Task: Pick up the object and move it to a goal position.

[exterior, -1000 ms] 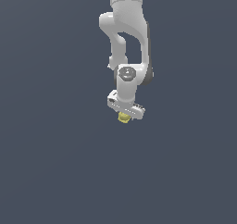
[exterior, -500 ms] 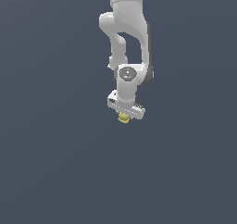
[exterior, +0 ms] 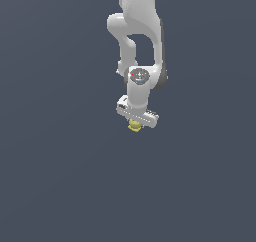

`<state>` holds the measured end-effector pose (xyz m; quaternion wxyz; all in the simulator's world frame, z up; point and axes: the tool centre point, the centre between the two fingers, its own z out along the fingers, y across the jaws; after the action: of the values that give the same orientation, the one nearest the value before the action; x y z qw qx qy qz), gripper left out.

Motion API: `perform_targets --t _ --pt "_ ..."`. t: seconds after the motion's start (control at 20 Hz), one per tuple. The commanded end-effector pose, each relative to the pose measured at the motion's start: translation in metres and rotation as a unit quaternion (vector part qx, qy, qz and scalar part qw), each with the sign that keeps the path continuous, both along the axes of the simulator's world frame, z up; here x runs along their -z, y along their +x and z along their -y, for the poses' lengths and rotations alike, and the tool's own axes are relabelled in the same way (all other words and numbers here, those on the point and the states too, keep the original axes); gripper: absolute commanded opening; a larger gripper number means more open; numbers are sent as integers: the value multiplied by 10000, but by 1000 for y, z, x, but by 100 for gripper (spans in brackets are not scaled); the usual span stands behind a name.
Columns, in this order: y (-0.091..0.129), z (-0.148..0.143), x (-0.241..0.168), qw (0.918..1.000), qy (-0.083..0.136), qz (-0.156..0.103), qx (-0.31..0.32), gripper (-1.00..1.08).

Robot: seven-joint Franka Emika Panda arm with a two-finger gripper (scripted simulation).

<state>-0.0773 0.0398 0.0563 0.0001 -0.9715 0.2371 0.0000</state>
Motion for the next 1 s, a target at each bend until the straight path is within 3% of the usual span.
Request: perform_targets --t 0.0,0.35,0.95 --pt "1 -4 -12 10000 1 6 -2 -100" --pt "6 -21 -64 10000 -3 5 2 -100" --pt "17 -62 -186 10000 -13 4 5 -100"
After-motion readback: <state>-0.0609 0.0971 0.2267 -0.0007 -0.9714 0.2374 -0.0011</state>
